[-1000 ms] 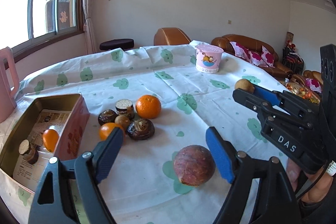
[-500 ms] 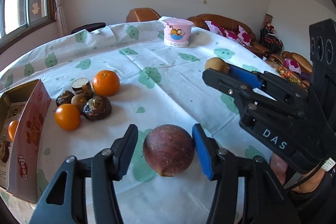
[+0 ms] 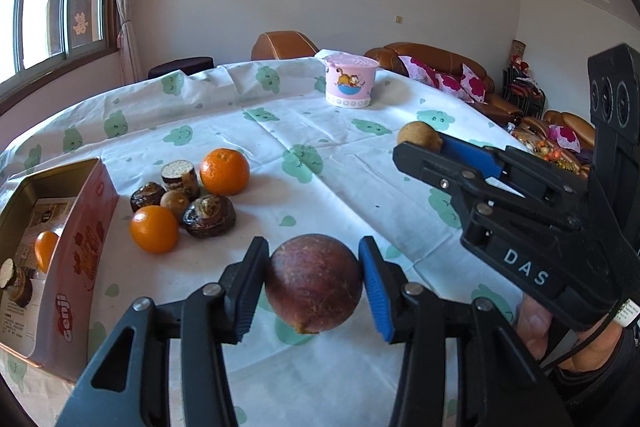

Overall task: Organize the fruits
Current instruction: 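Carry the passion fruit and brown fruit over the tin with both tools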

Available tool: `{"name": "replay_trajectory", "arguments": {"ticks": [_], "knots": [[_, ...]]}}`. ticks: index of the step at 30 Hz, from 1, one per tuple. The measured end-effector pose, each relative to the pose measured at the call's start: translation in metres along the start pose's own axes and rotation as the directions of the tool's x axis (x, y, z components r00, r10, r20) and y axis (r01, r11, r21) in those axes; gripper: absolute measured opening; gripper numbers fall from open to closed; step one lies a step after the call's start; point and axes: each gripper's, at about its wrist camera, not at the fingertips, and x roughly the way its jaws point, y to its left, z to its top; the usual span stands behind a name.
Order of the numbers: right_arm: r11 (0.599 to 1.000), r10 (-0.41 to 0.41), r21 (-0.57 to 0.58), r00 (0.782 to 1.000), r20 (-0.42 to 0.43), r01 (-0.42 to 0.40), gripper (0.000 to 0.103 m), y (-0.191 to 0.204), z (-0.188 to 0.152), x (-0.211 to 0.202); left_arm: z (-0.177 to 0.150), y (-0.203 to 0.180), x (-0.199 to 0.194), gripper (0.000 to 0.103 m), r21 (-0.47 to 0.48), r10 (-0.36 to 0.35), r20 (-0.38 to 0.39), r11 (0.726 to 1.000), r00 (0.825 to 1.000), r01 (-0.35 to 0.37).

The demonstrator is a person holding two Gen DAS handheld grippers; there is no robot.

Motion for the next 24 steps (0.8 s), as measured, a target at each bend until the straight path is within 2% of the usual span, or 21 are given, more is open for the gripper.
{"name": "replay_trajectory", "arguments": {"ticks": [4, 10, 18, 24], "knots": [[1.0, 0.016, -0.021, 1.0, 0.011, -0.016, 0.03, 0.01, 0.007, -0.001, 0.003, 0.017, -0.01, 0.048, -0.031, 0.057, 0.047, 0.998, 0.997, -0.055], [0.996, 0.064, -0.066, 0.998, 0.02, -0.062, 0.03, 0.034, 0.024, 0.003, 0.008, 0.043, -0.03, 0.048, -0.062, 0.155, 0.113, 0.987, 0.981, -0.149], [0.986, 0.128, -0.115, 0.991, 0.034, -0.124, 0.03, 0.067, 0.046, 0.013, 0.01, 0.075, -0.052, 0.048, -0.101, 0.287, 0.174, 0.957, 0.942, -0.273], [0.978, 0.17, -0.127, 0.985, 0.028, -0.165, 0.03, 0.084, 0.056, 0.025, 0.008, 0.096, -0.064, 0.048, -0.128, 0.346, 0.192, 0.937, 0.919, -0.326]]}}
